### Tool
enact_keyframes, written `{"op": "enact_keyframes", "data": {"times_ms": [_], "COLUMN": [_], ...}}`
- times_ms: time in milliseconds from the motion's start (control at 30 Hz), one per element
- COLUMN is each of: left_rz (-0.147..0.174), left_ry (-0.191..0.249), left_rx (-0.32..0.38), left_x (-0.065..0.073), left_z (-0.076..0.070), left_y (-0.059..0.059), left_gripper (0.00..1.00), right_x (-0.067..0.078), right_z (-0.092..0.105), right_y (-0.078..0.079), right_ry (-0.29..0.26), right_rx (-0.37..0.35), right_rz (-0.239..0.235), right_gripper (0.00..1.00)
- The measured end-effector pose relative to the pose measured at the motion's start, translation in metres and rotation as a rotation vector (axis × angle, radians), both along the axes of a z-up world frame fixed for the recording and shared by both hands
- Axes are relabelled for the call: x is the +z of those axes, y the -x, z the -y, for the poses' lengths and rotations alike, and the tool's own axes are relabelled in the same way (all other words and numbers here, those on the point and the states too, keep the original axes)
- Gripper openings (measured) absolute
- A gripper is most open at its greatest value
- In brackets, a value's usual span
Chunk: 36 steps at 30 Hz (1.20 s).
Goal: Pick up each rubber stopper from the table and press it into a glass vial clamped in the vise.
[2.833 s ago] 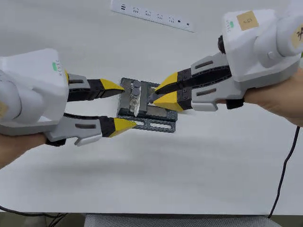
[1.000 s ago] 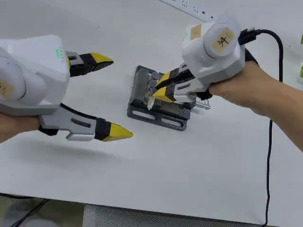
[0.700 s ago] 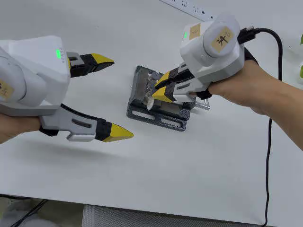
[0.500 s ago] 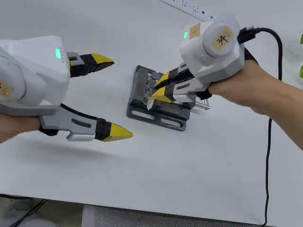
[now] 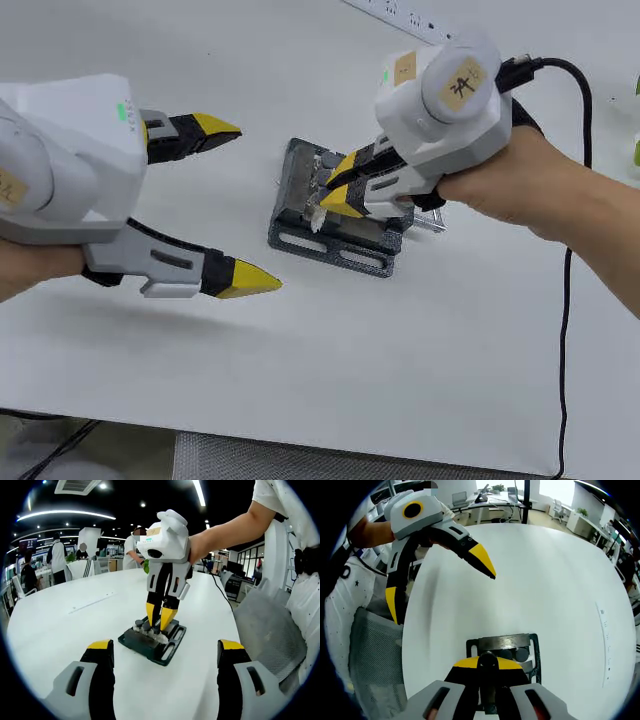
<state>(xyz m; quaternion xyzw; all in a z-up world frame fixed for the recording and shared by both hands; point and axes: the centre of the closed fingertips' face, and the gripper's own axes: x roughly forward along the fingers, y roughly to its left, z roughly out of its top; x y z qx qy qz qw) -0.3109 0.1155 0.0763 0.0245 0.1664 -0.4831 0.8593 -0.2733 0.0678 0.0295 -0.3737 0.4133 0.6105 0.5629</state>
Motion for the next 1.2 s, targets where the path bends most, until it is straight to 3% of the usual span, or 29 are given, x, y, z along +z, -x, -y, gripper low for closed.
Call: {"op": "enact_keyframes", "data": {"times_ms": [333,800,1200], "left_rz": [-0.002,0.001,0.001], "left_ry": [0.0,0.007,0.006], "left_rx": [0.002,0.0,-0.007], "left_x": [-0.0011,0.001,0.0034], "left_z": [-0.0007,0.002,0.0049], "left_y": [-0.0003,-0.0024,-0.0025], "left_gripper": [0.84,0.84,0.83], "right_x": [-0.001,-0.0019,-0.0001], "right_z": [-0.0008,-0.0045,-0.0025], "right_y": [0.0019,0.0013,0.0032], "right_ry": [0.02,0.101,0.07], "right_rx": [0.0,0.04,0.043], "right_rz": [0.002,0.047,0.029], "right_gripper": [0.05,0.03,0.07]}}
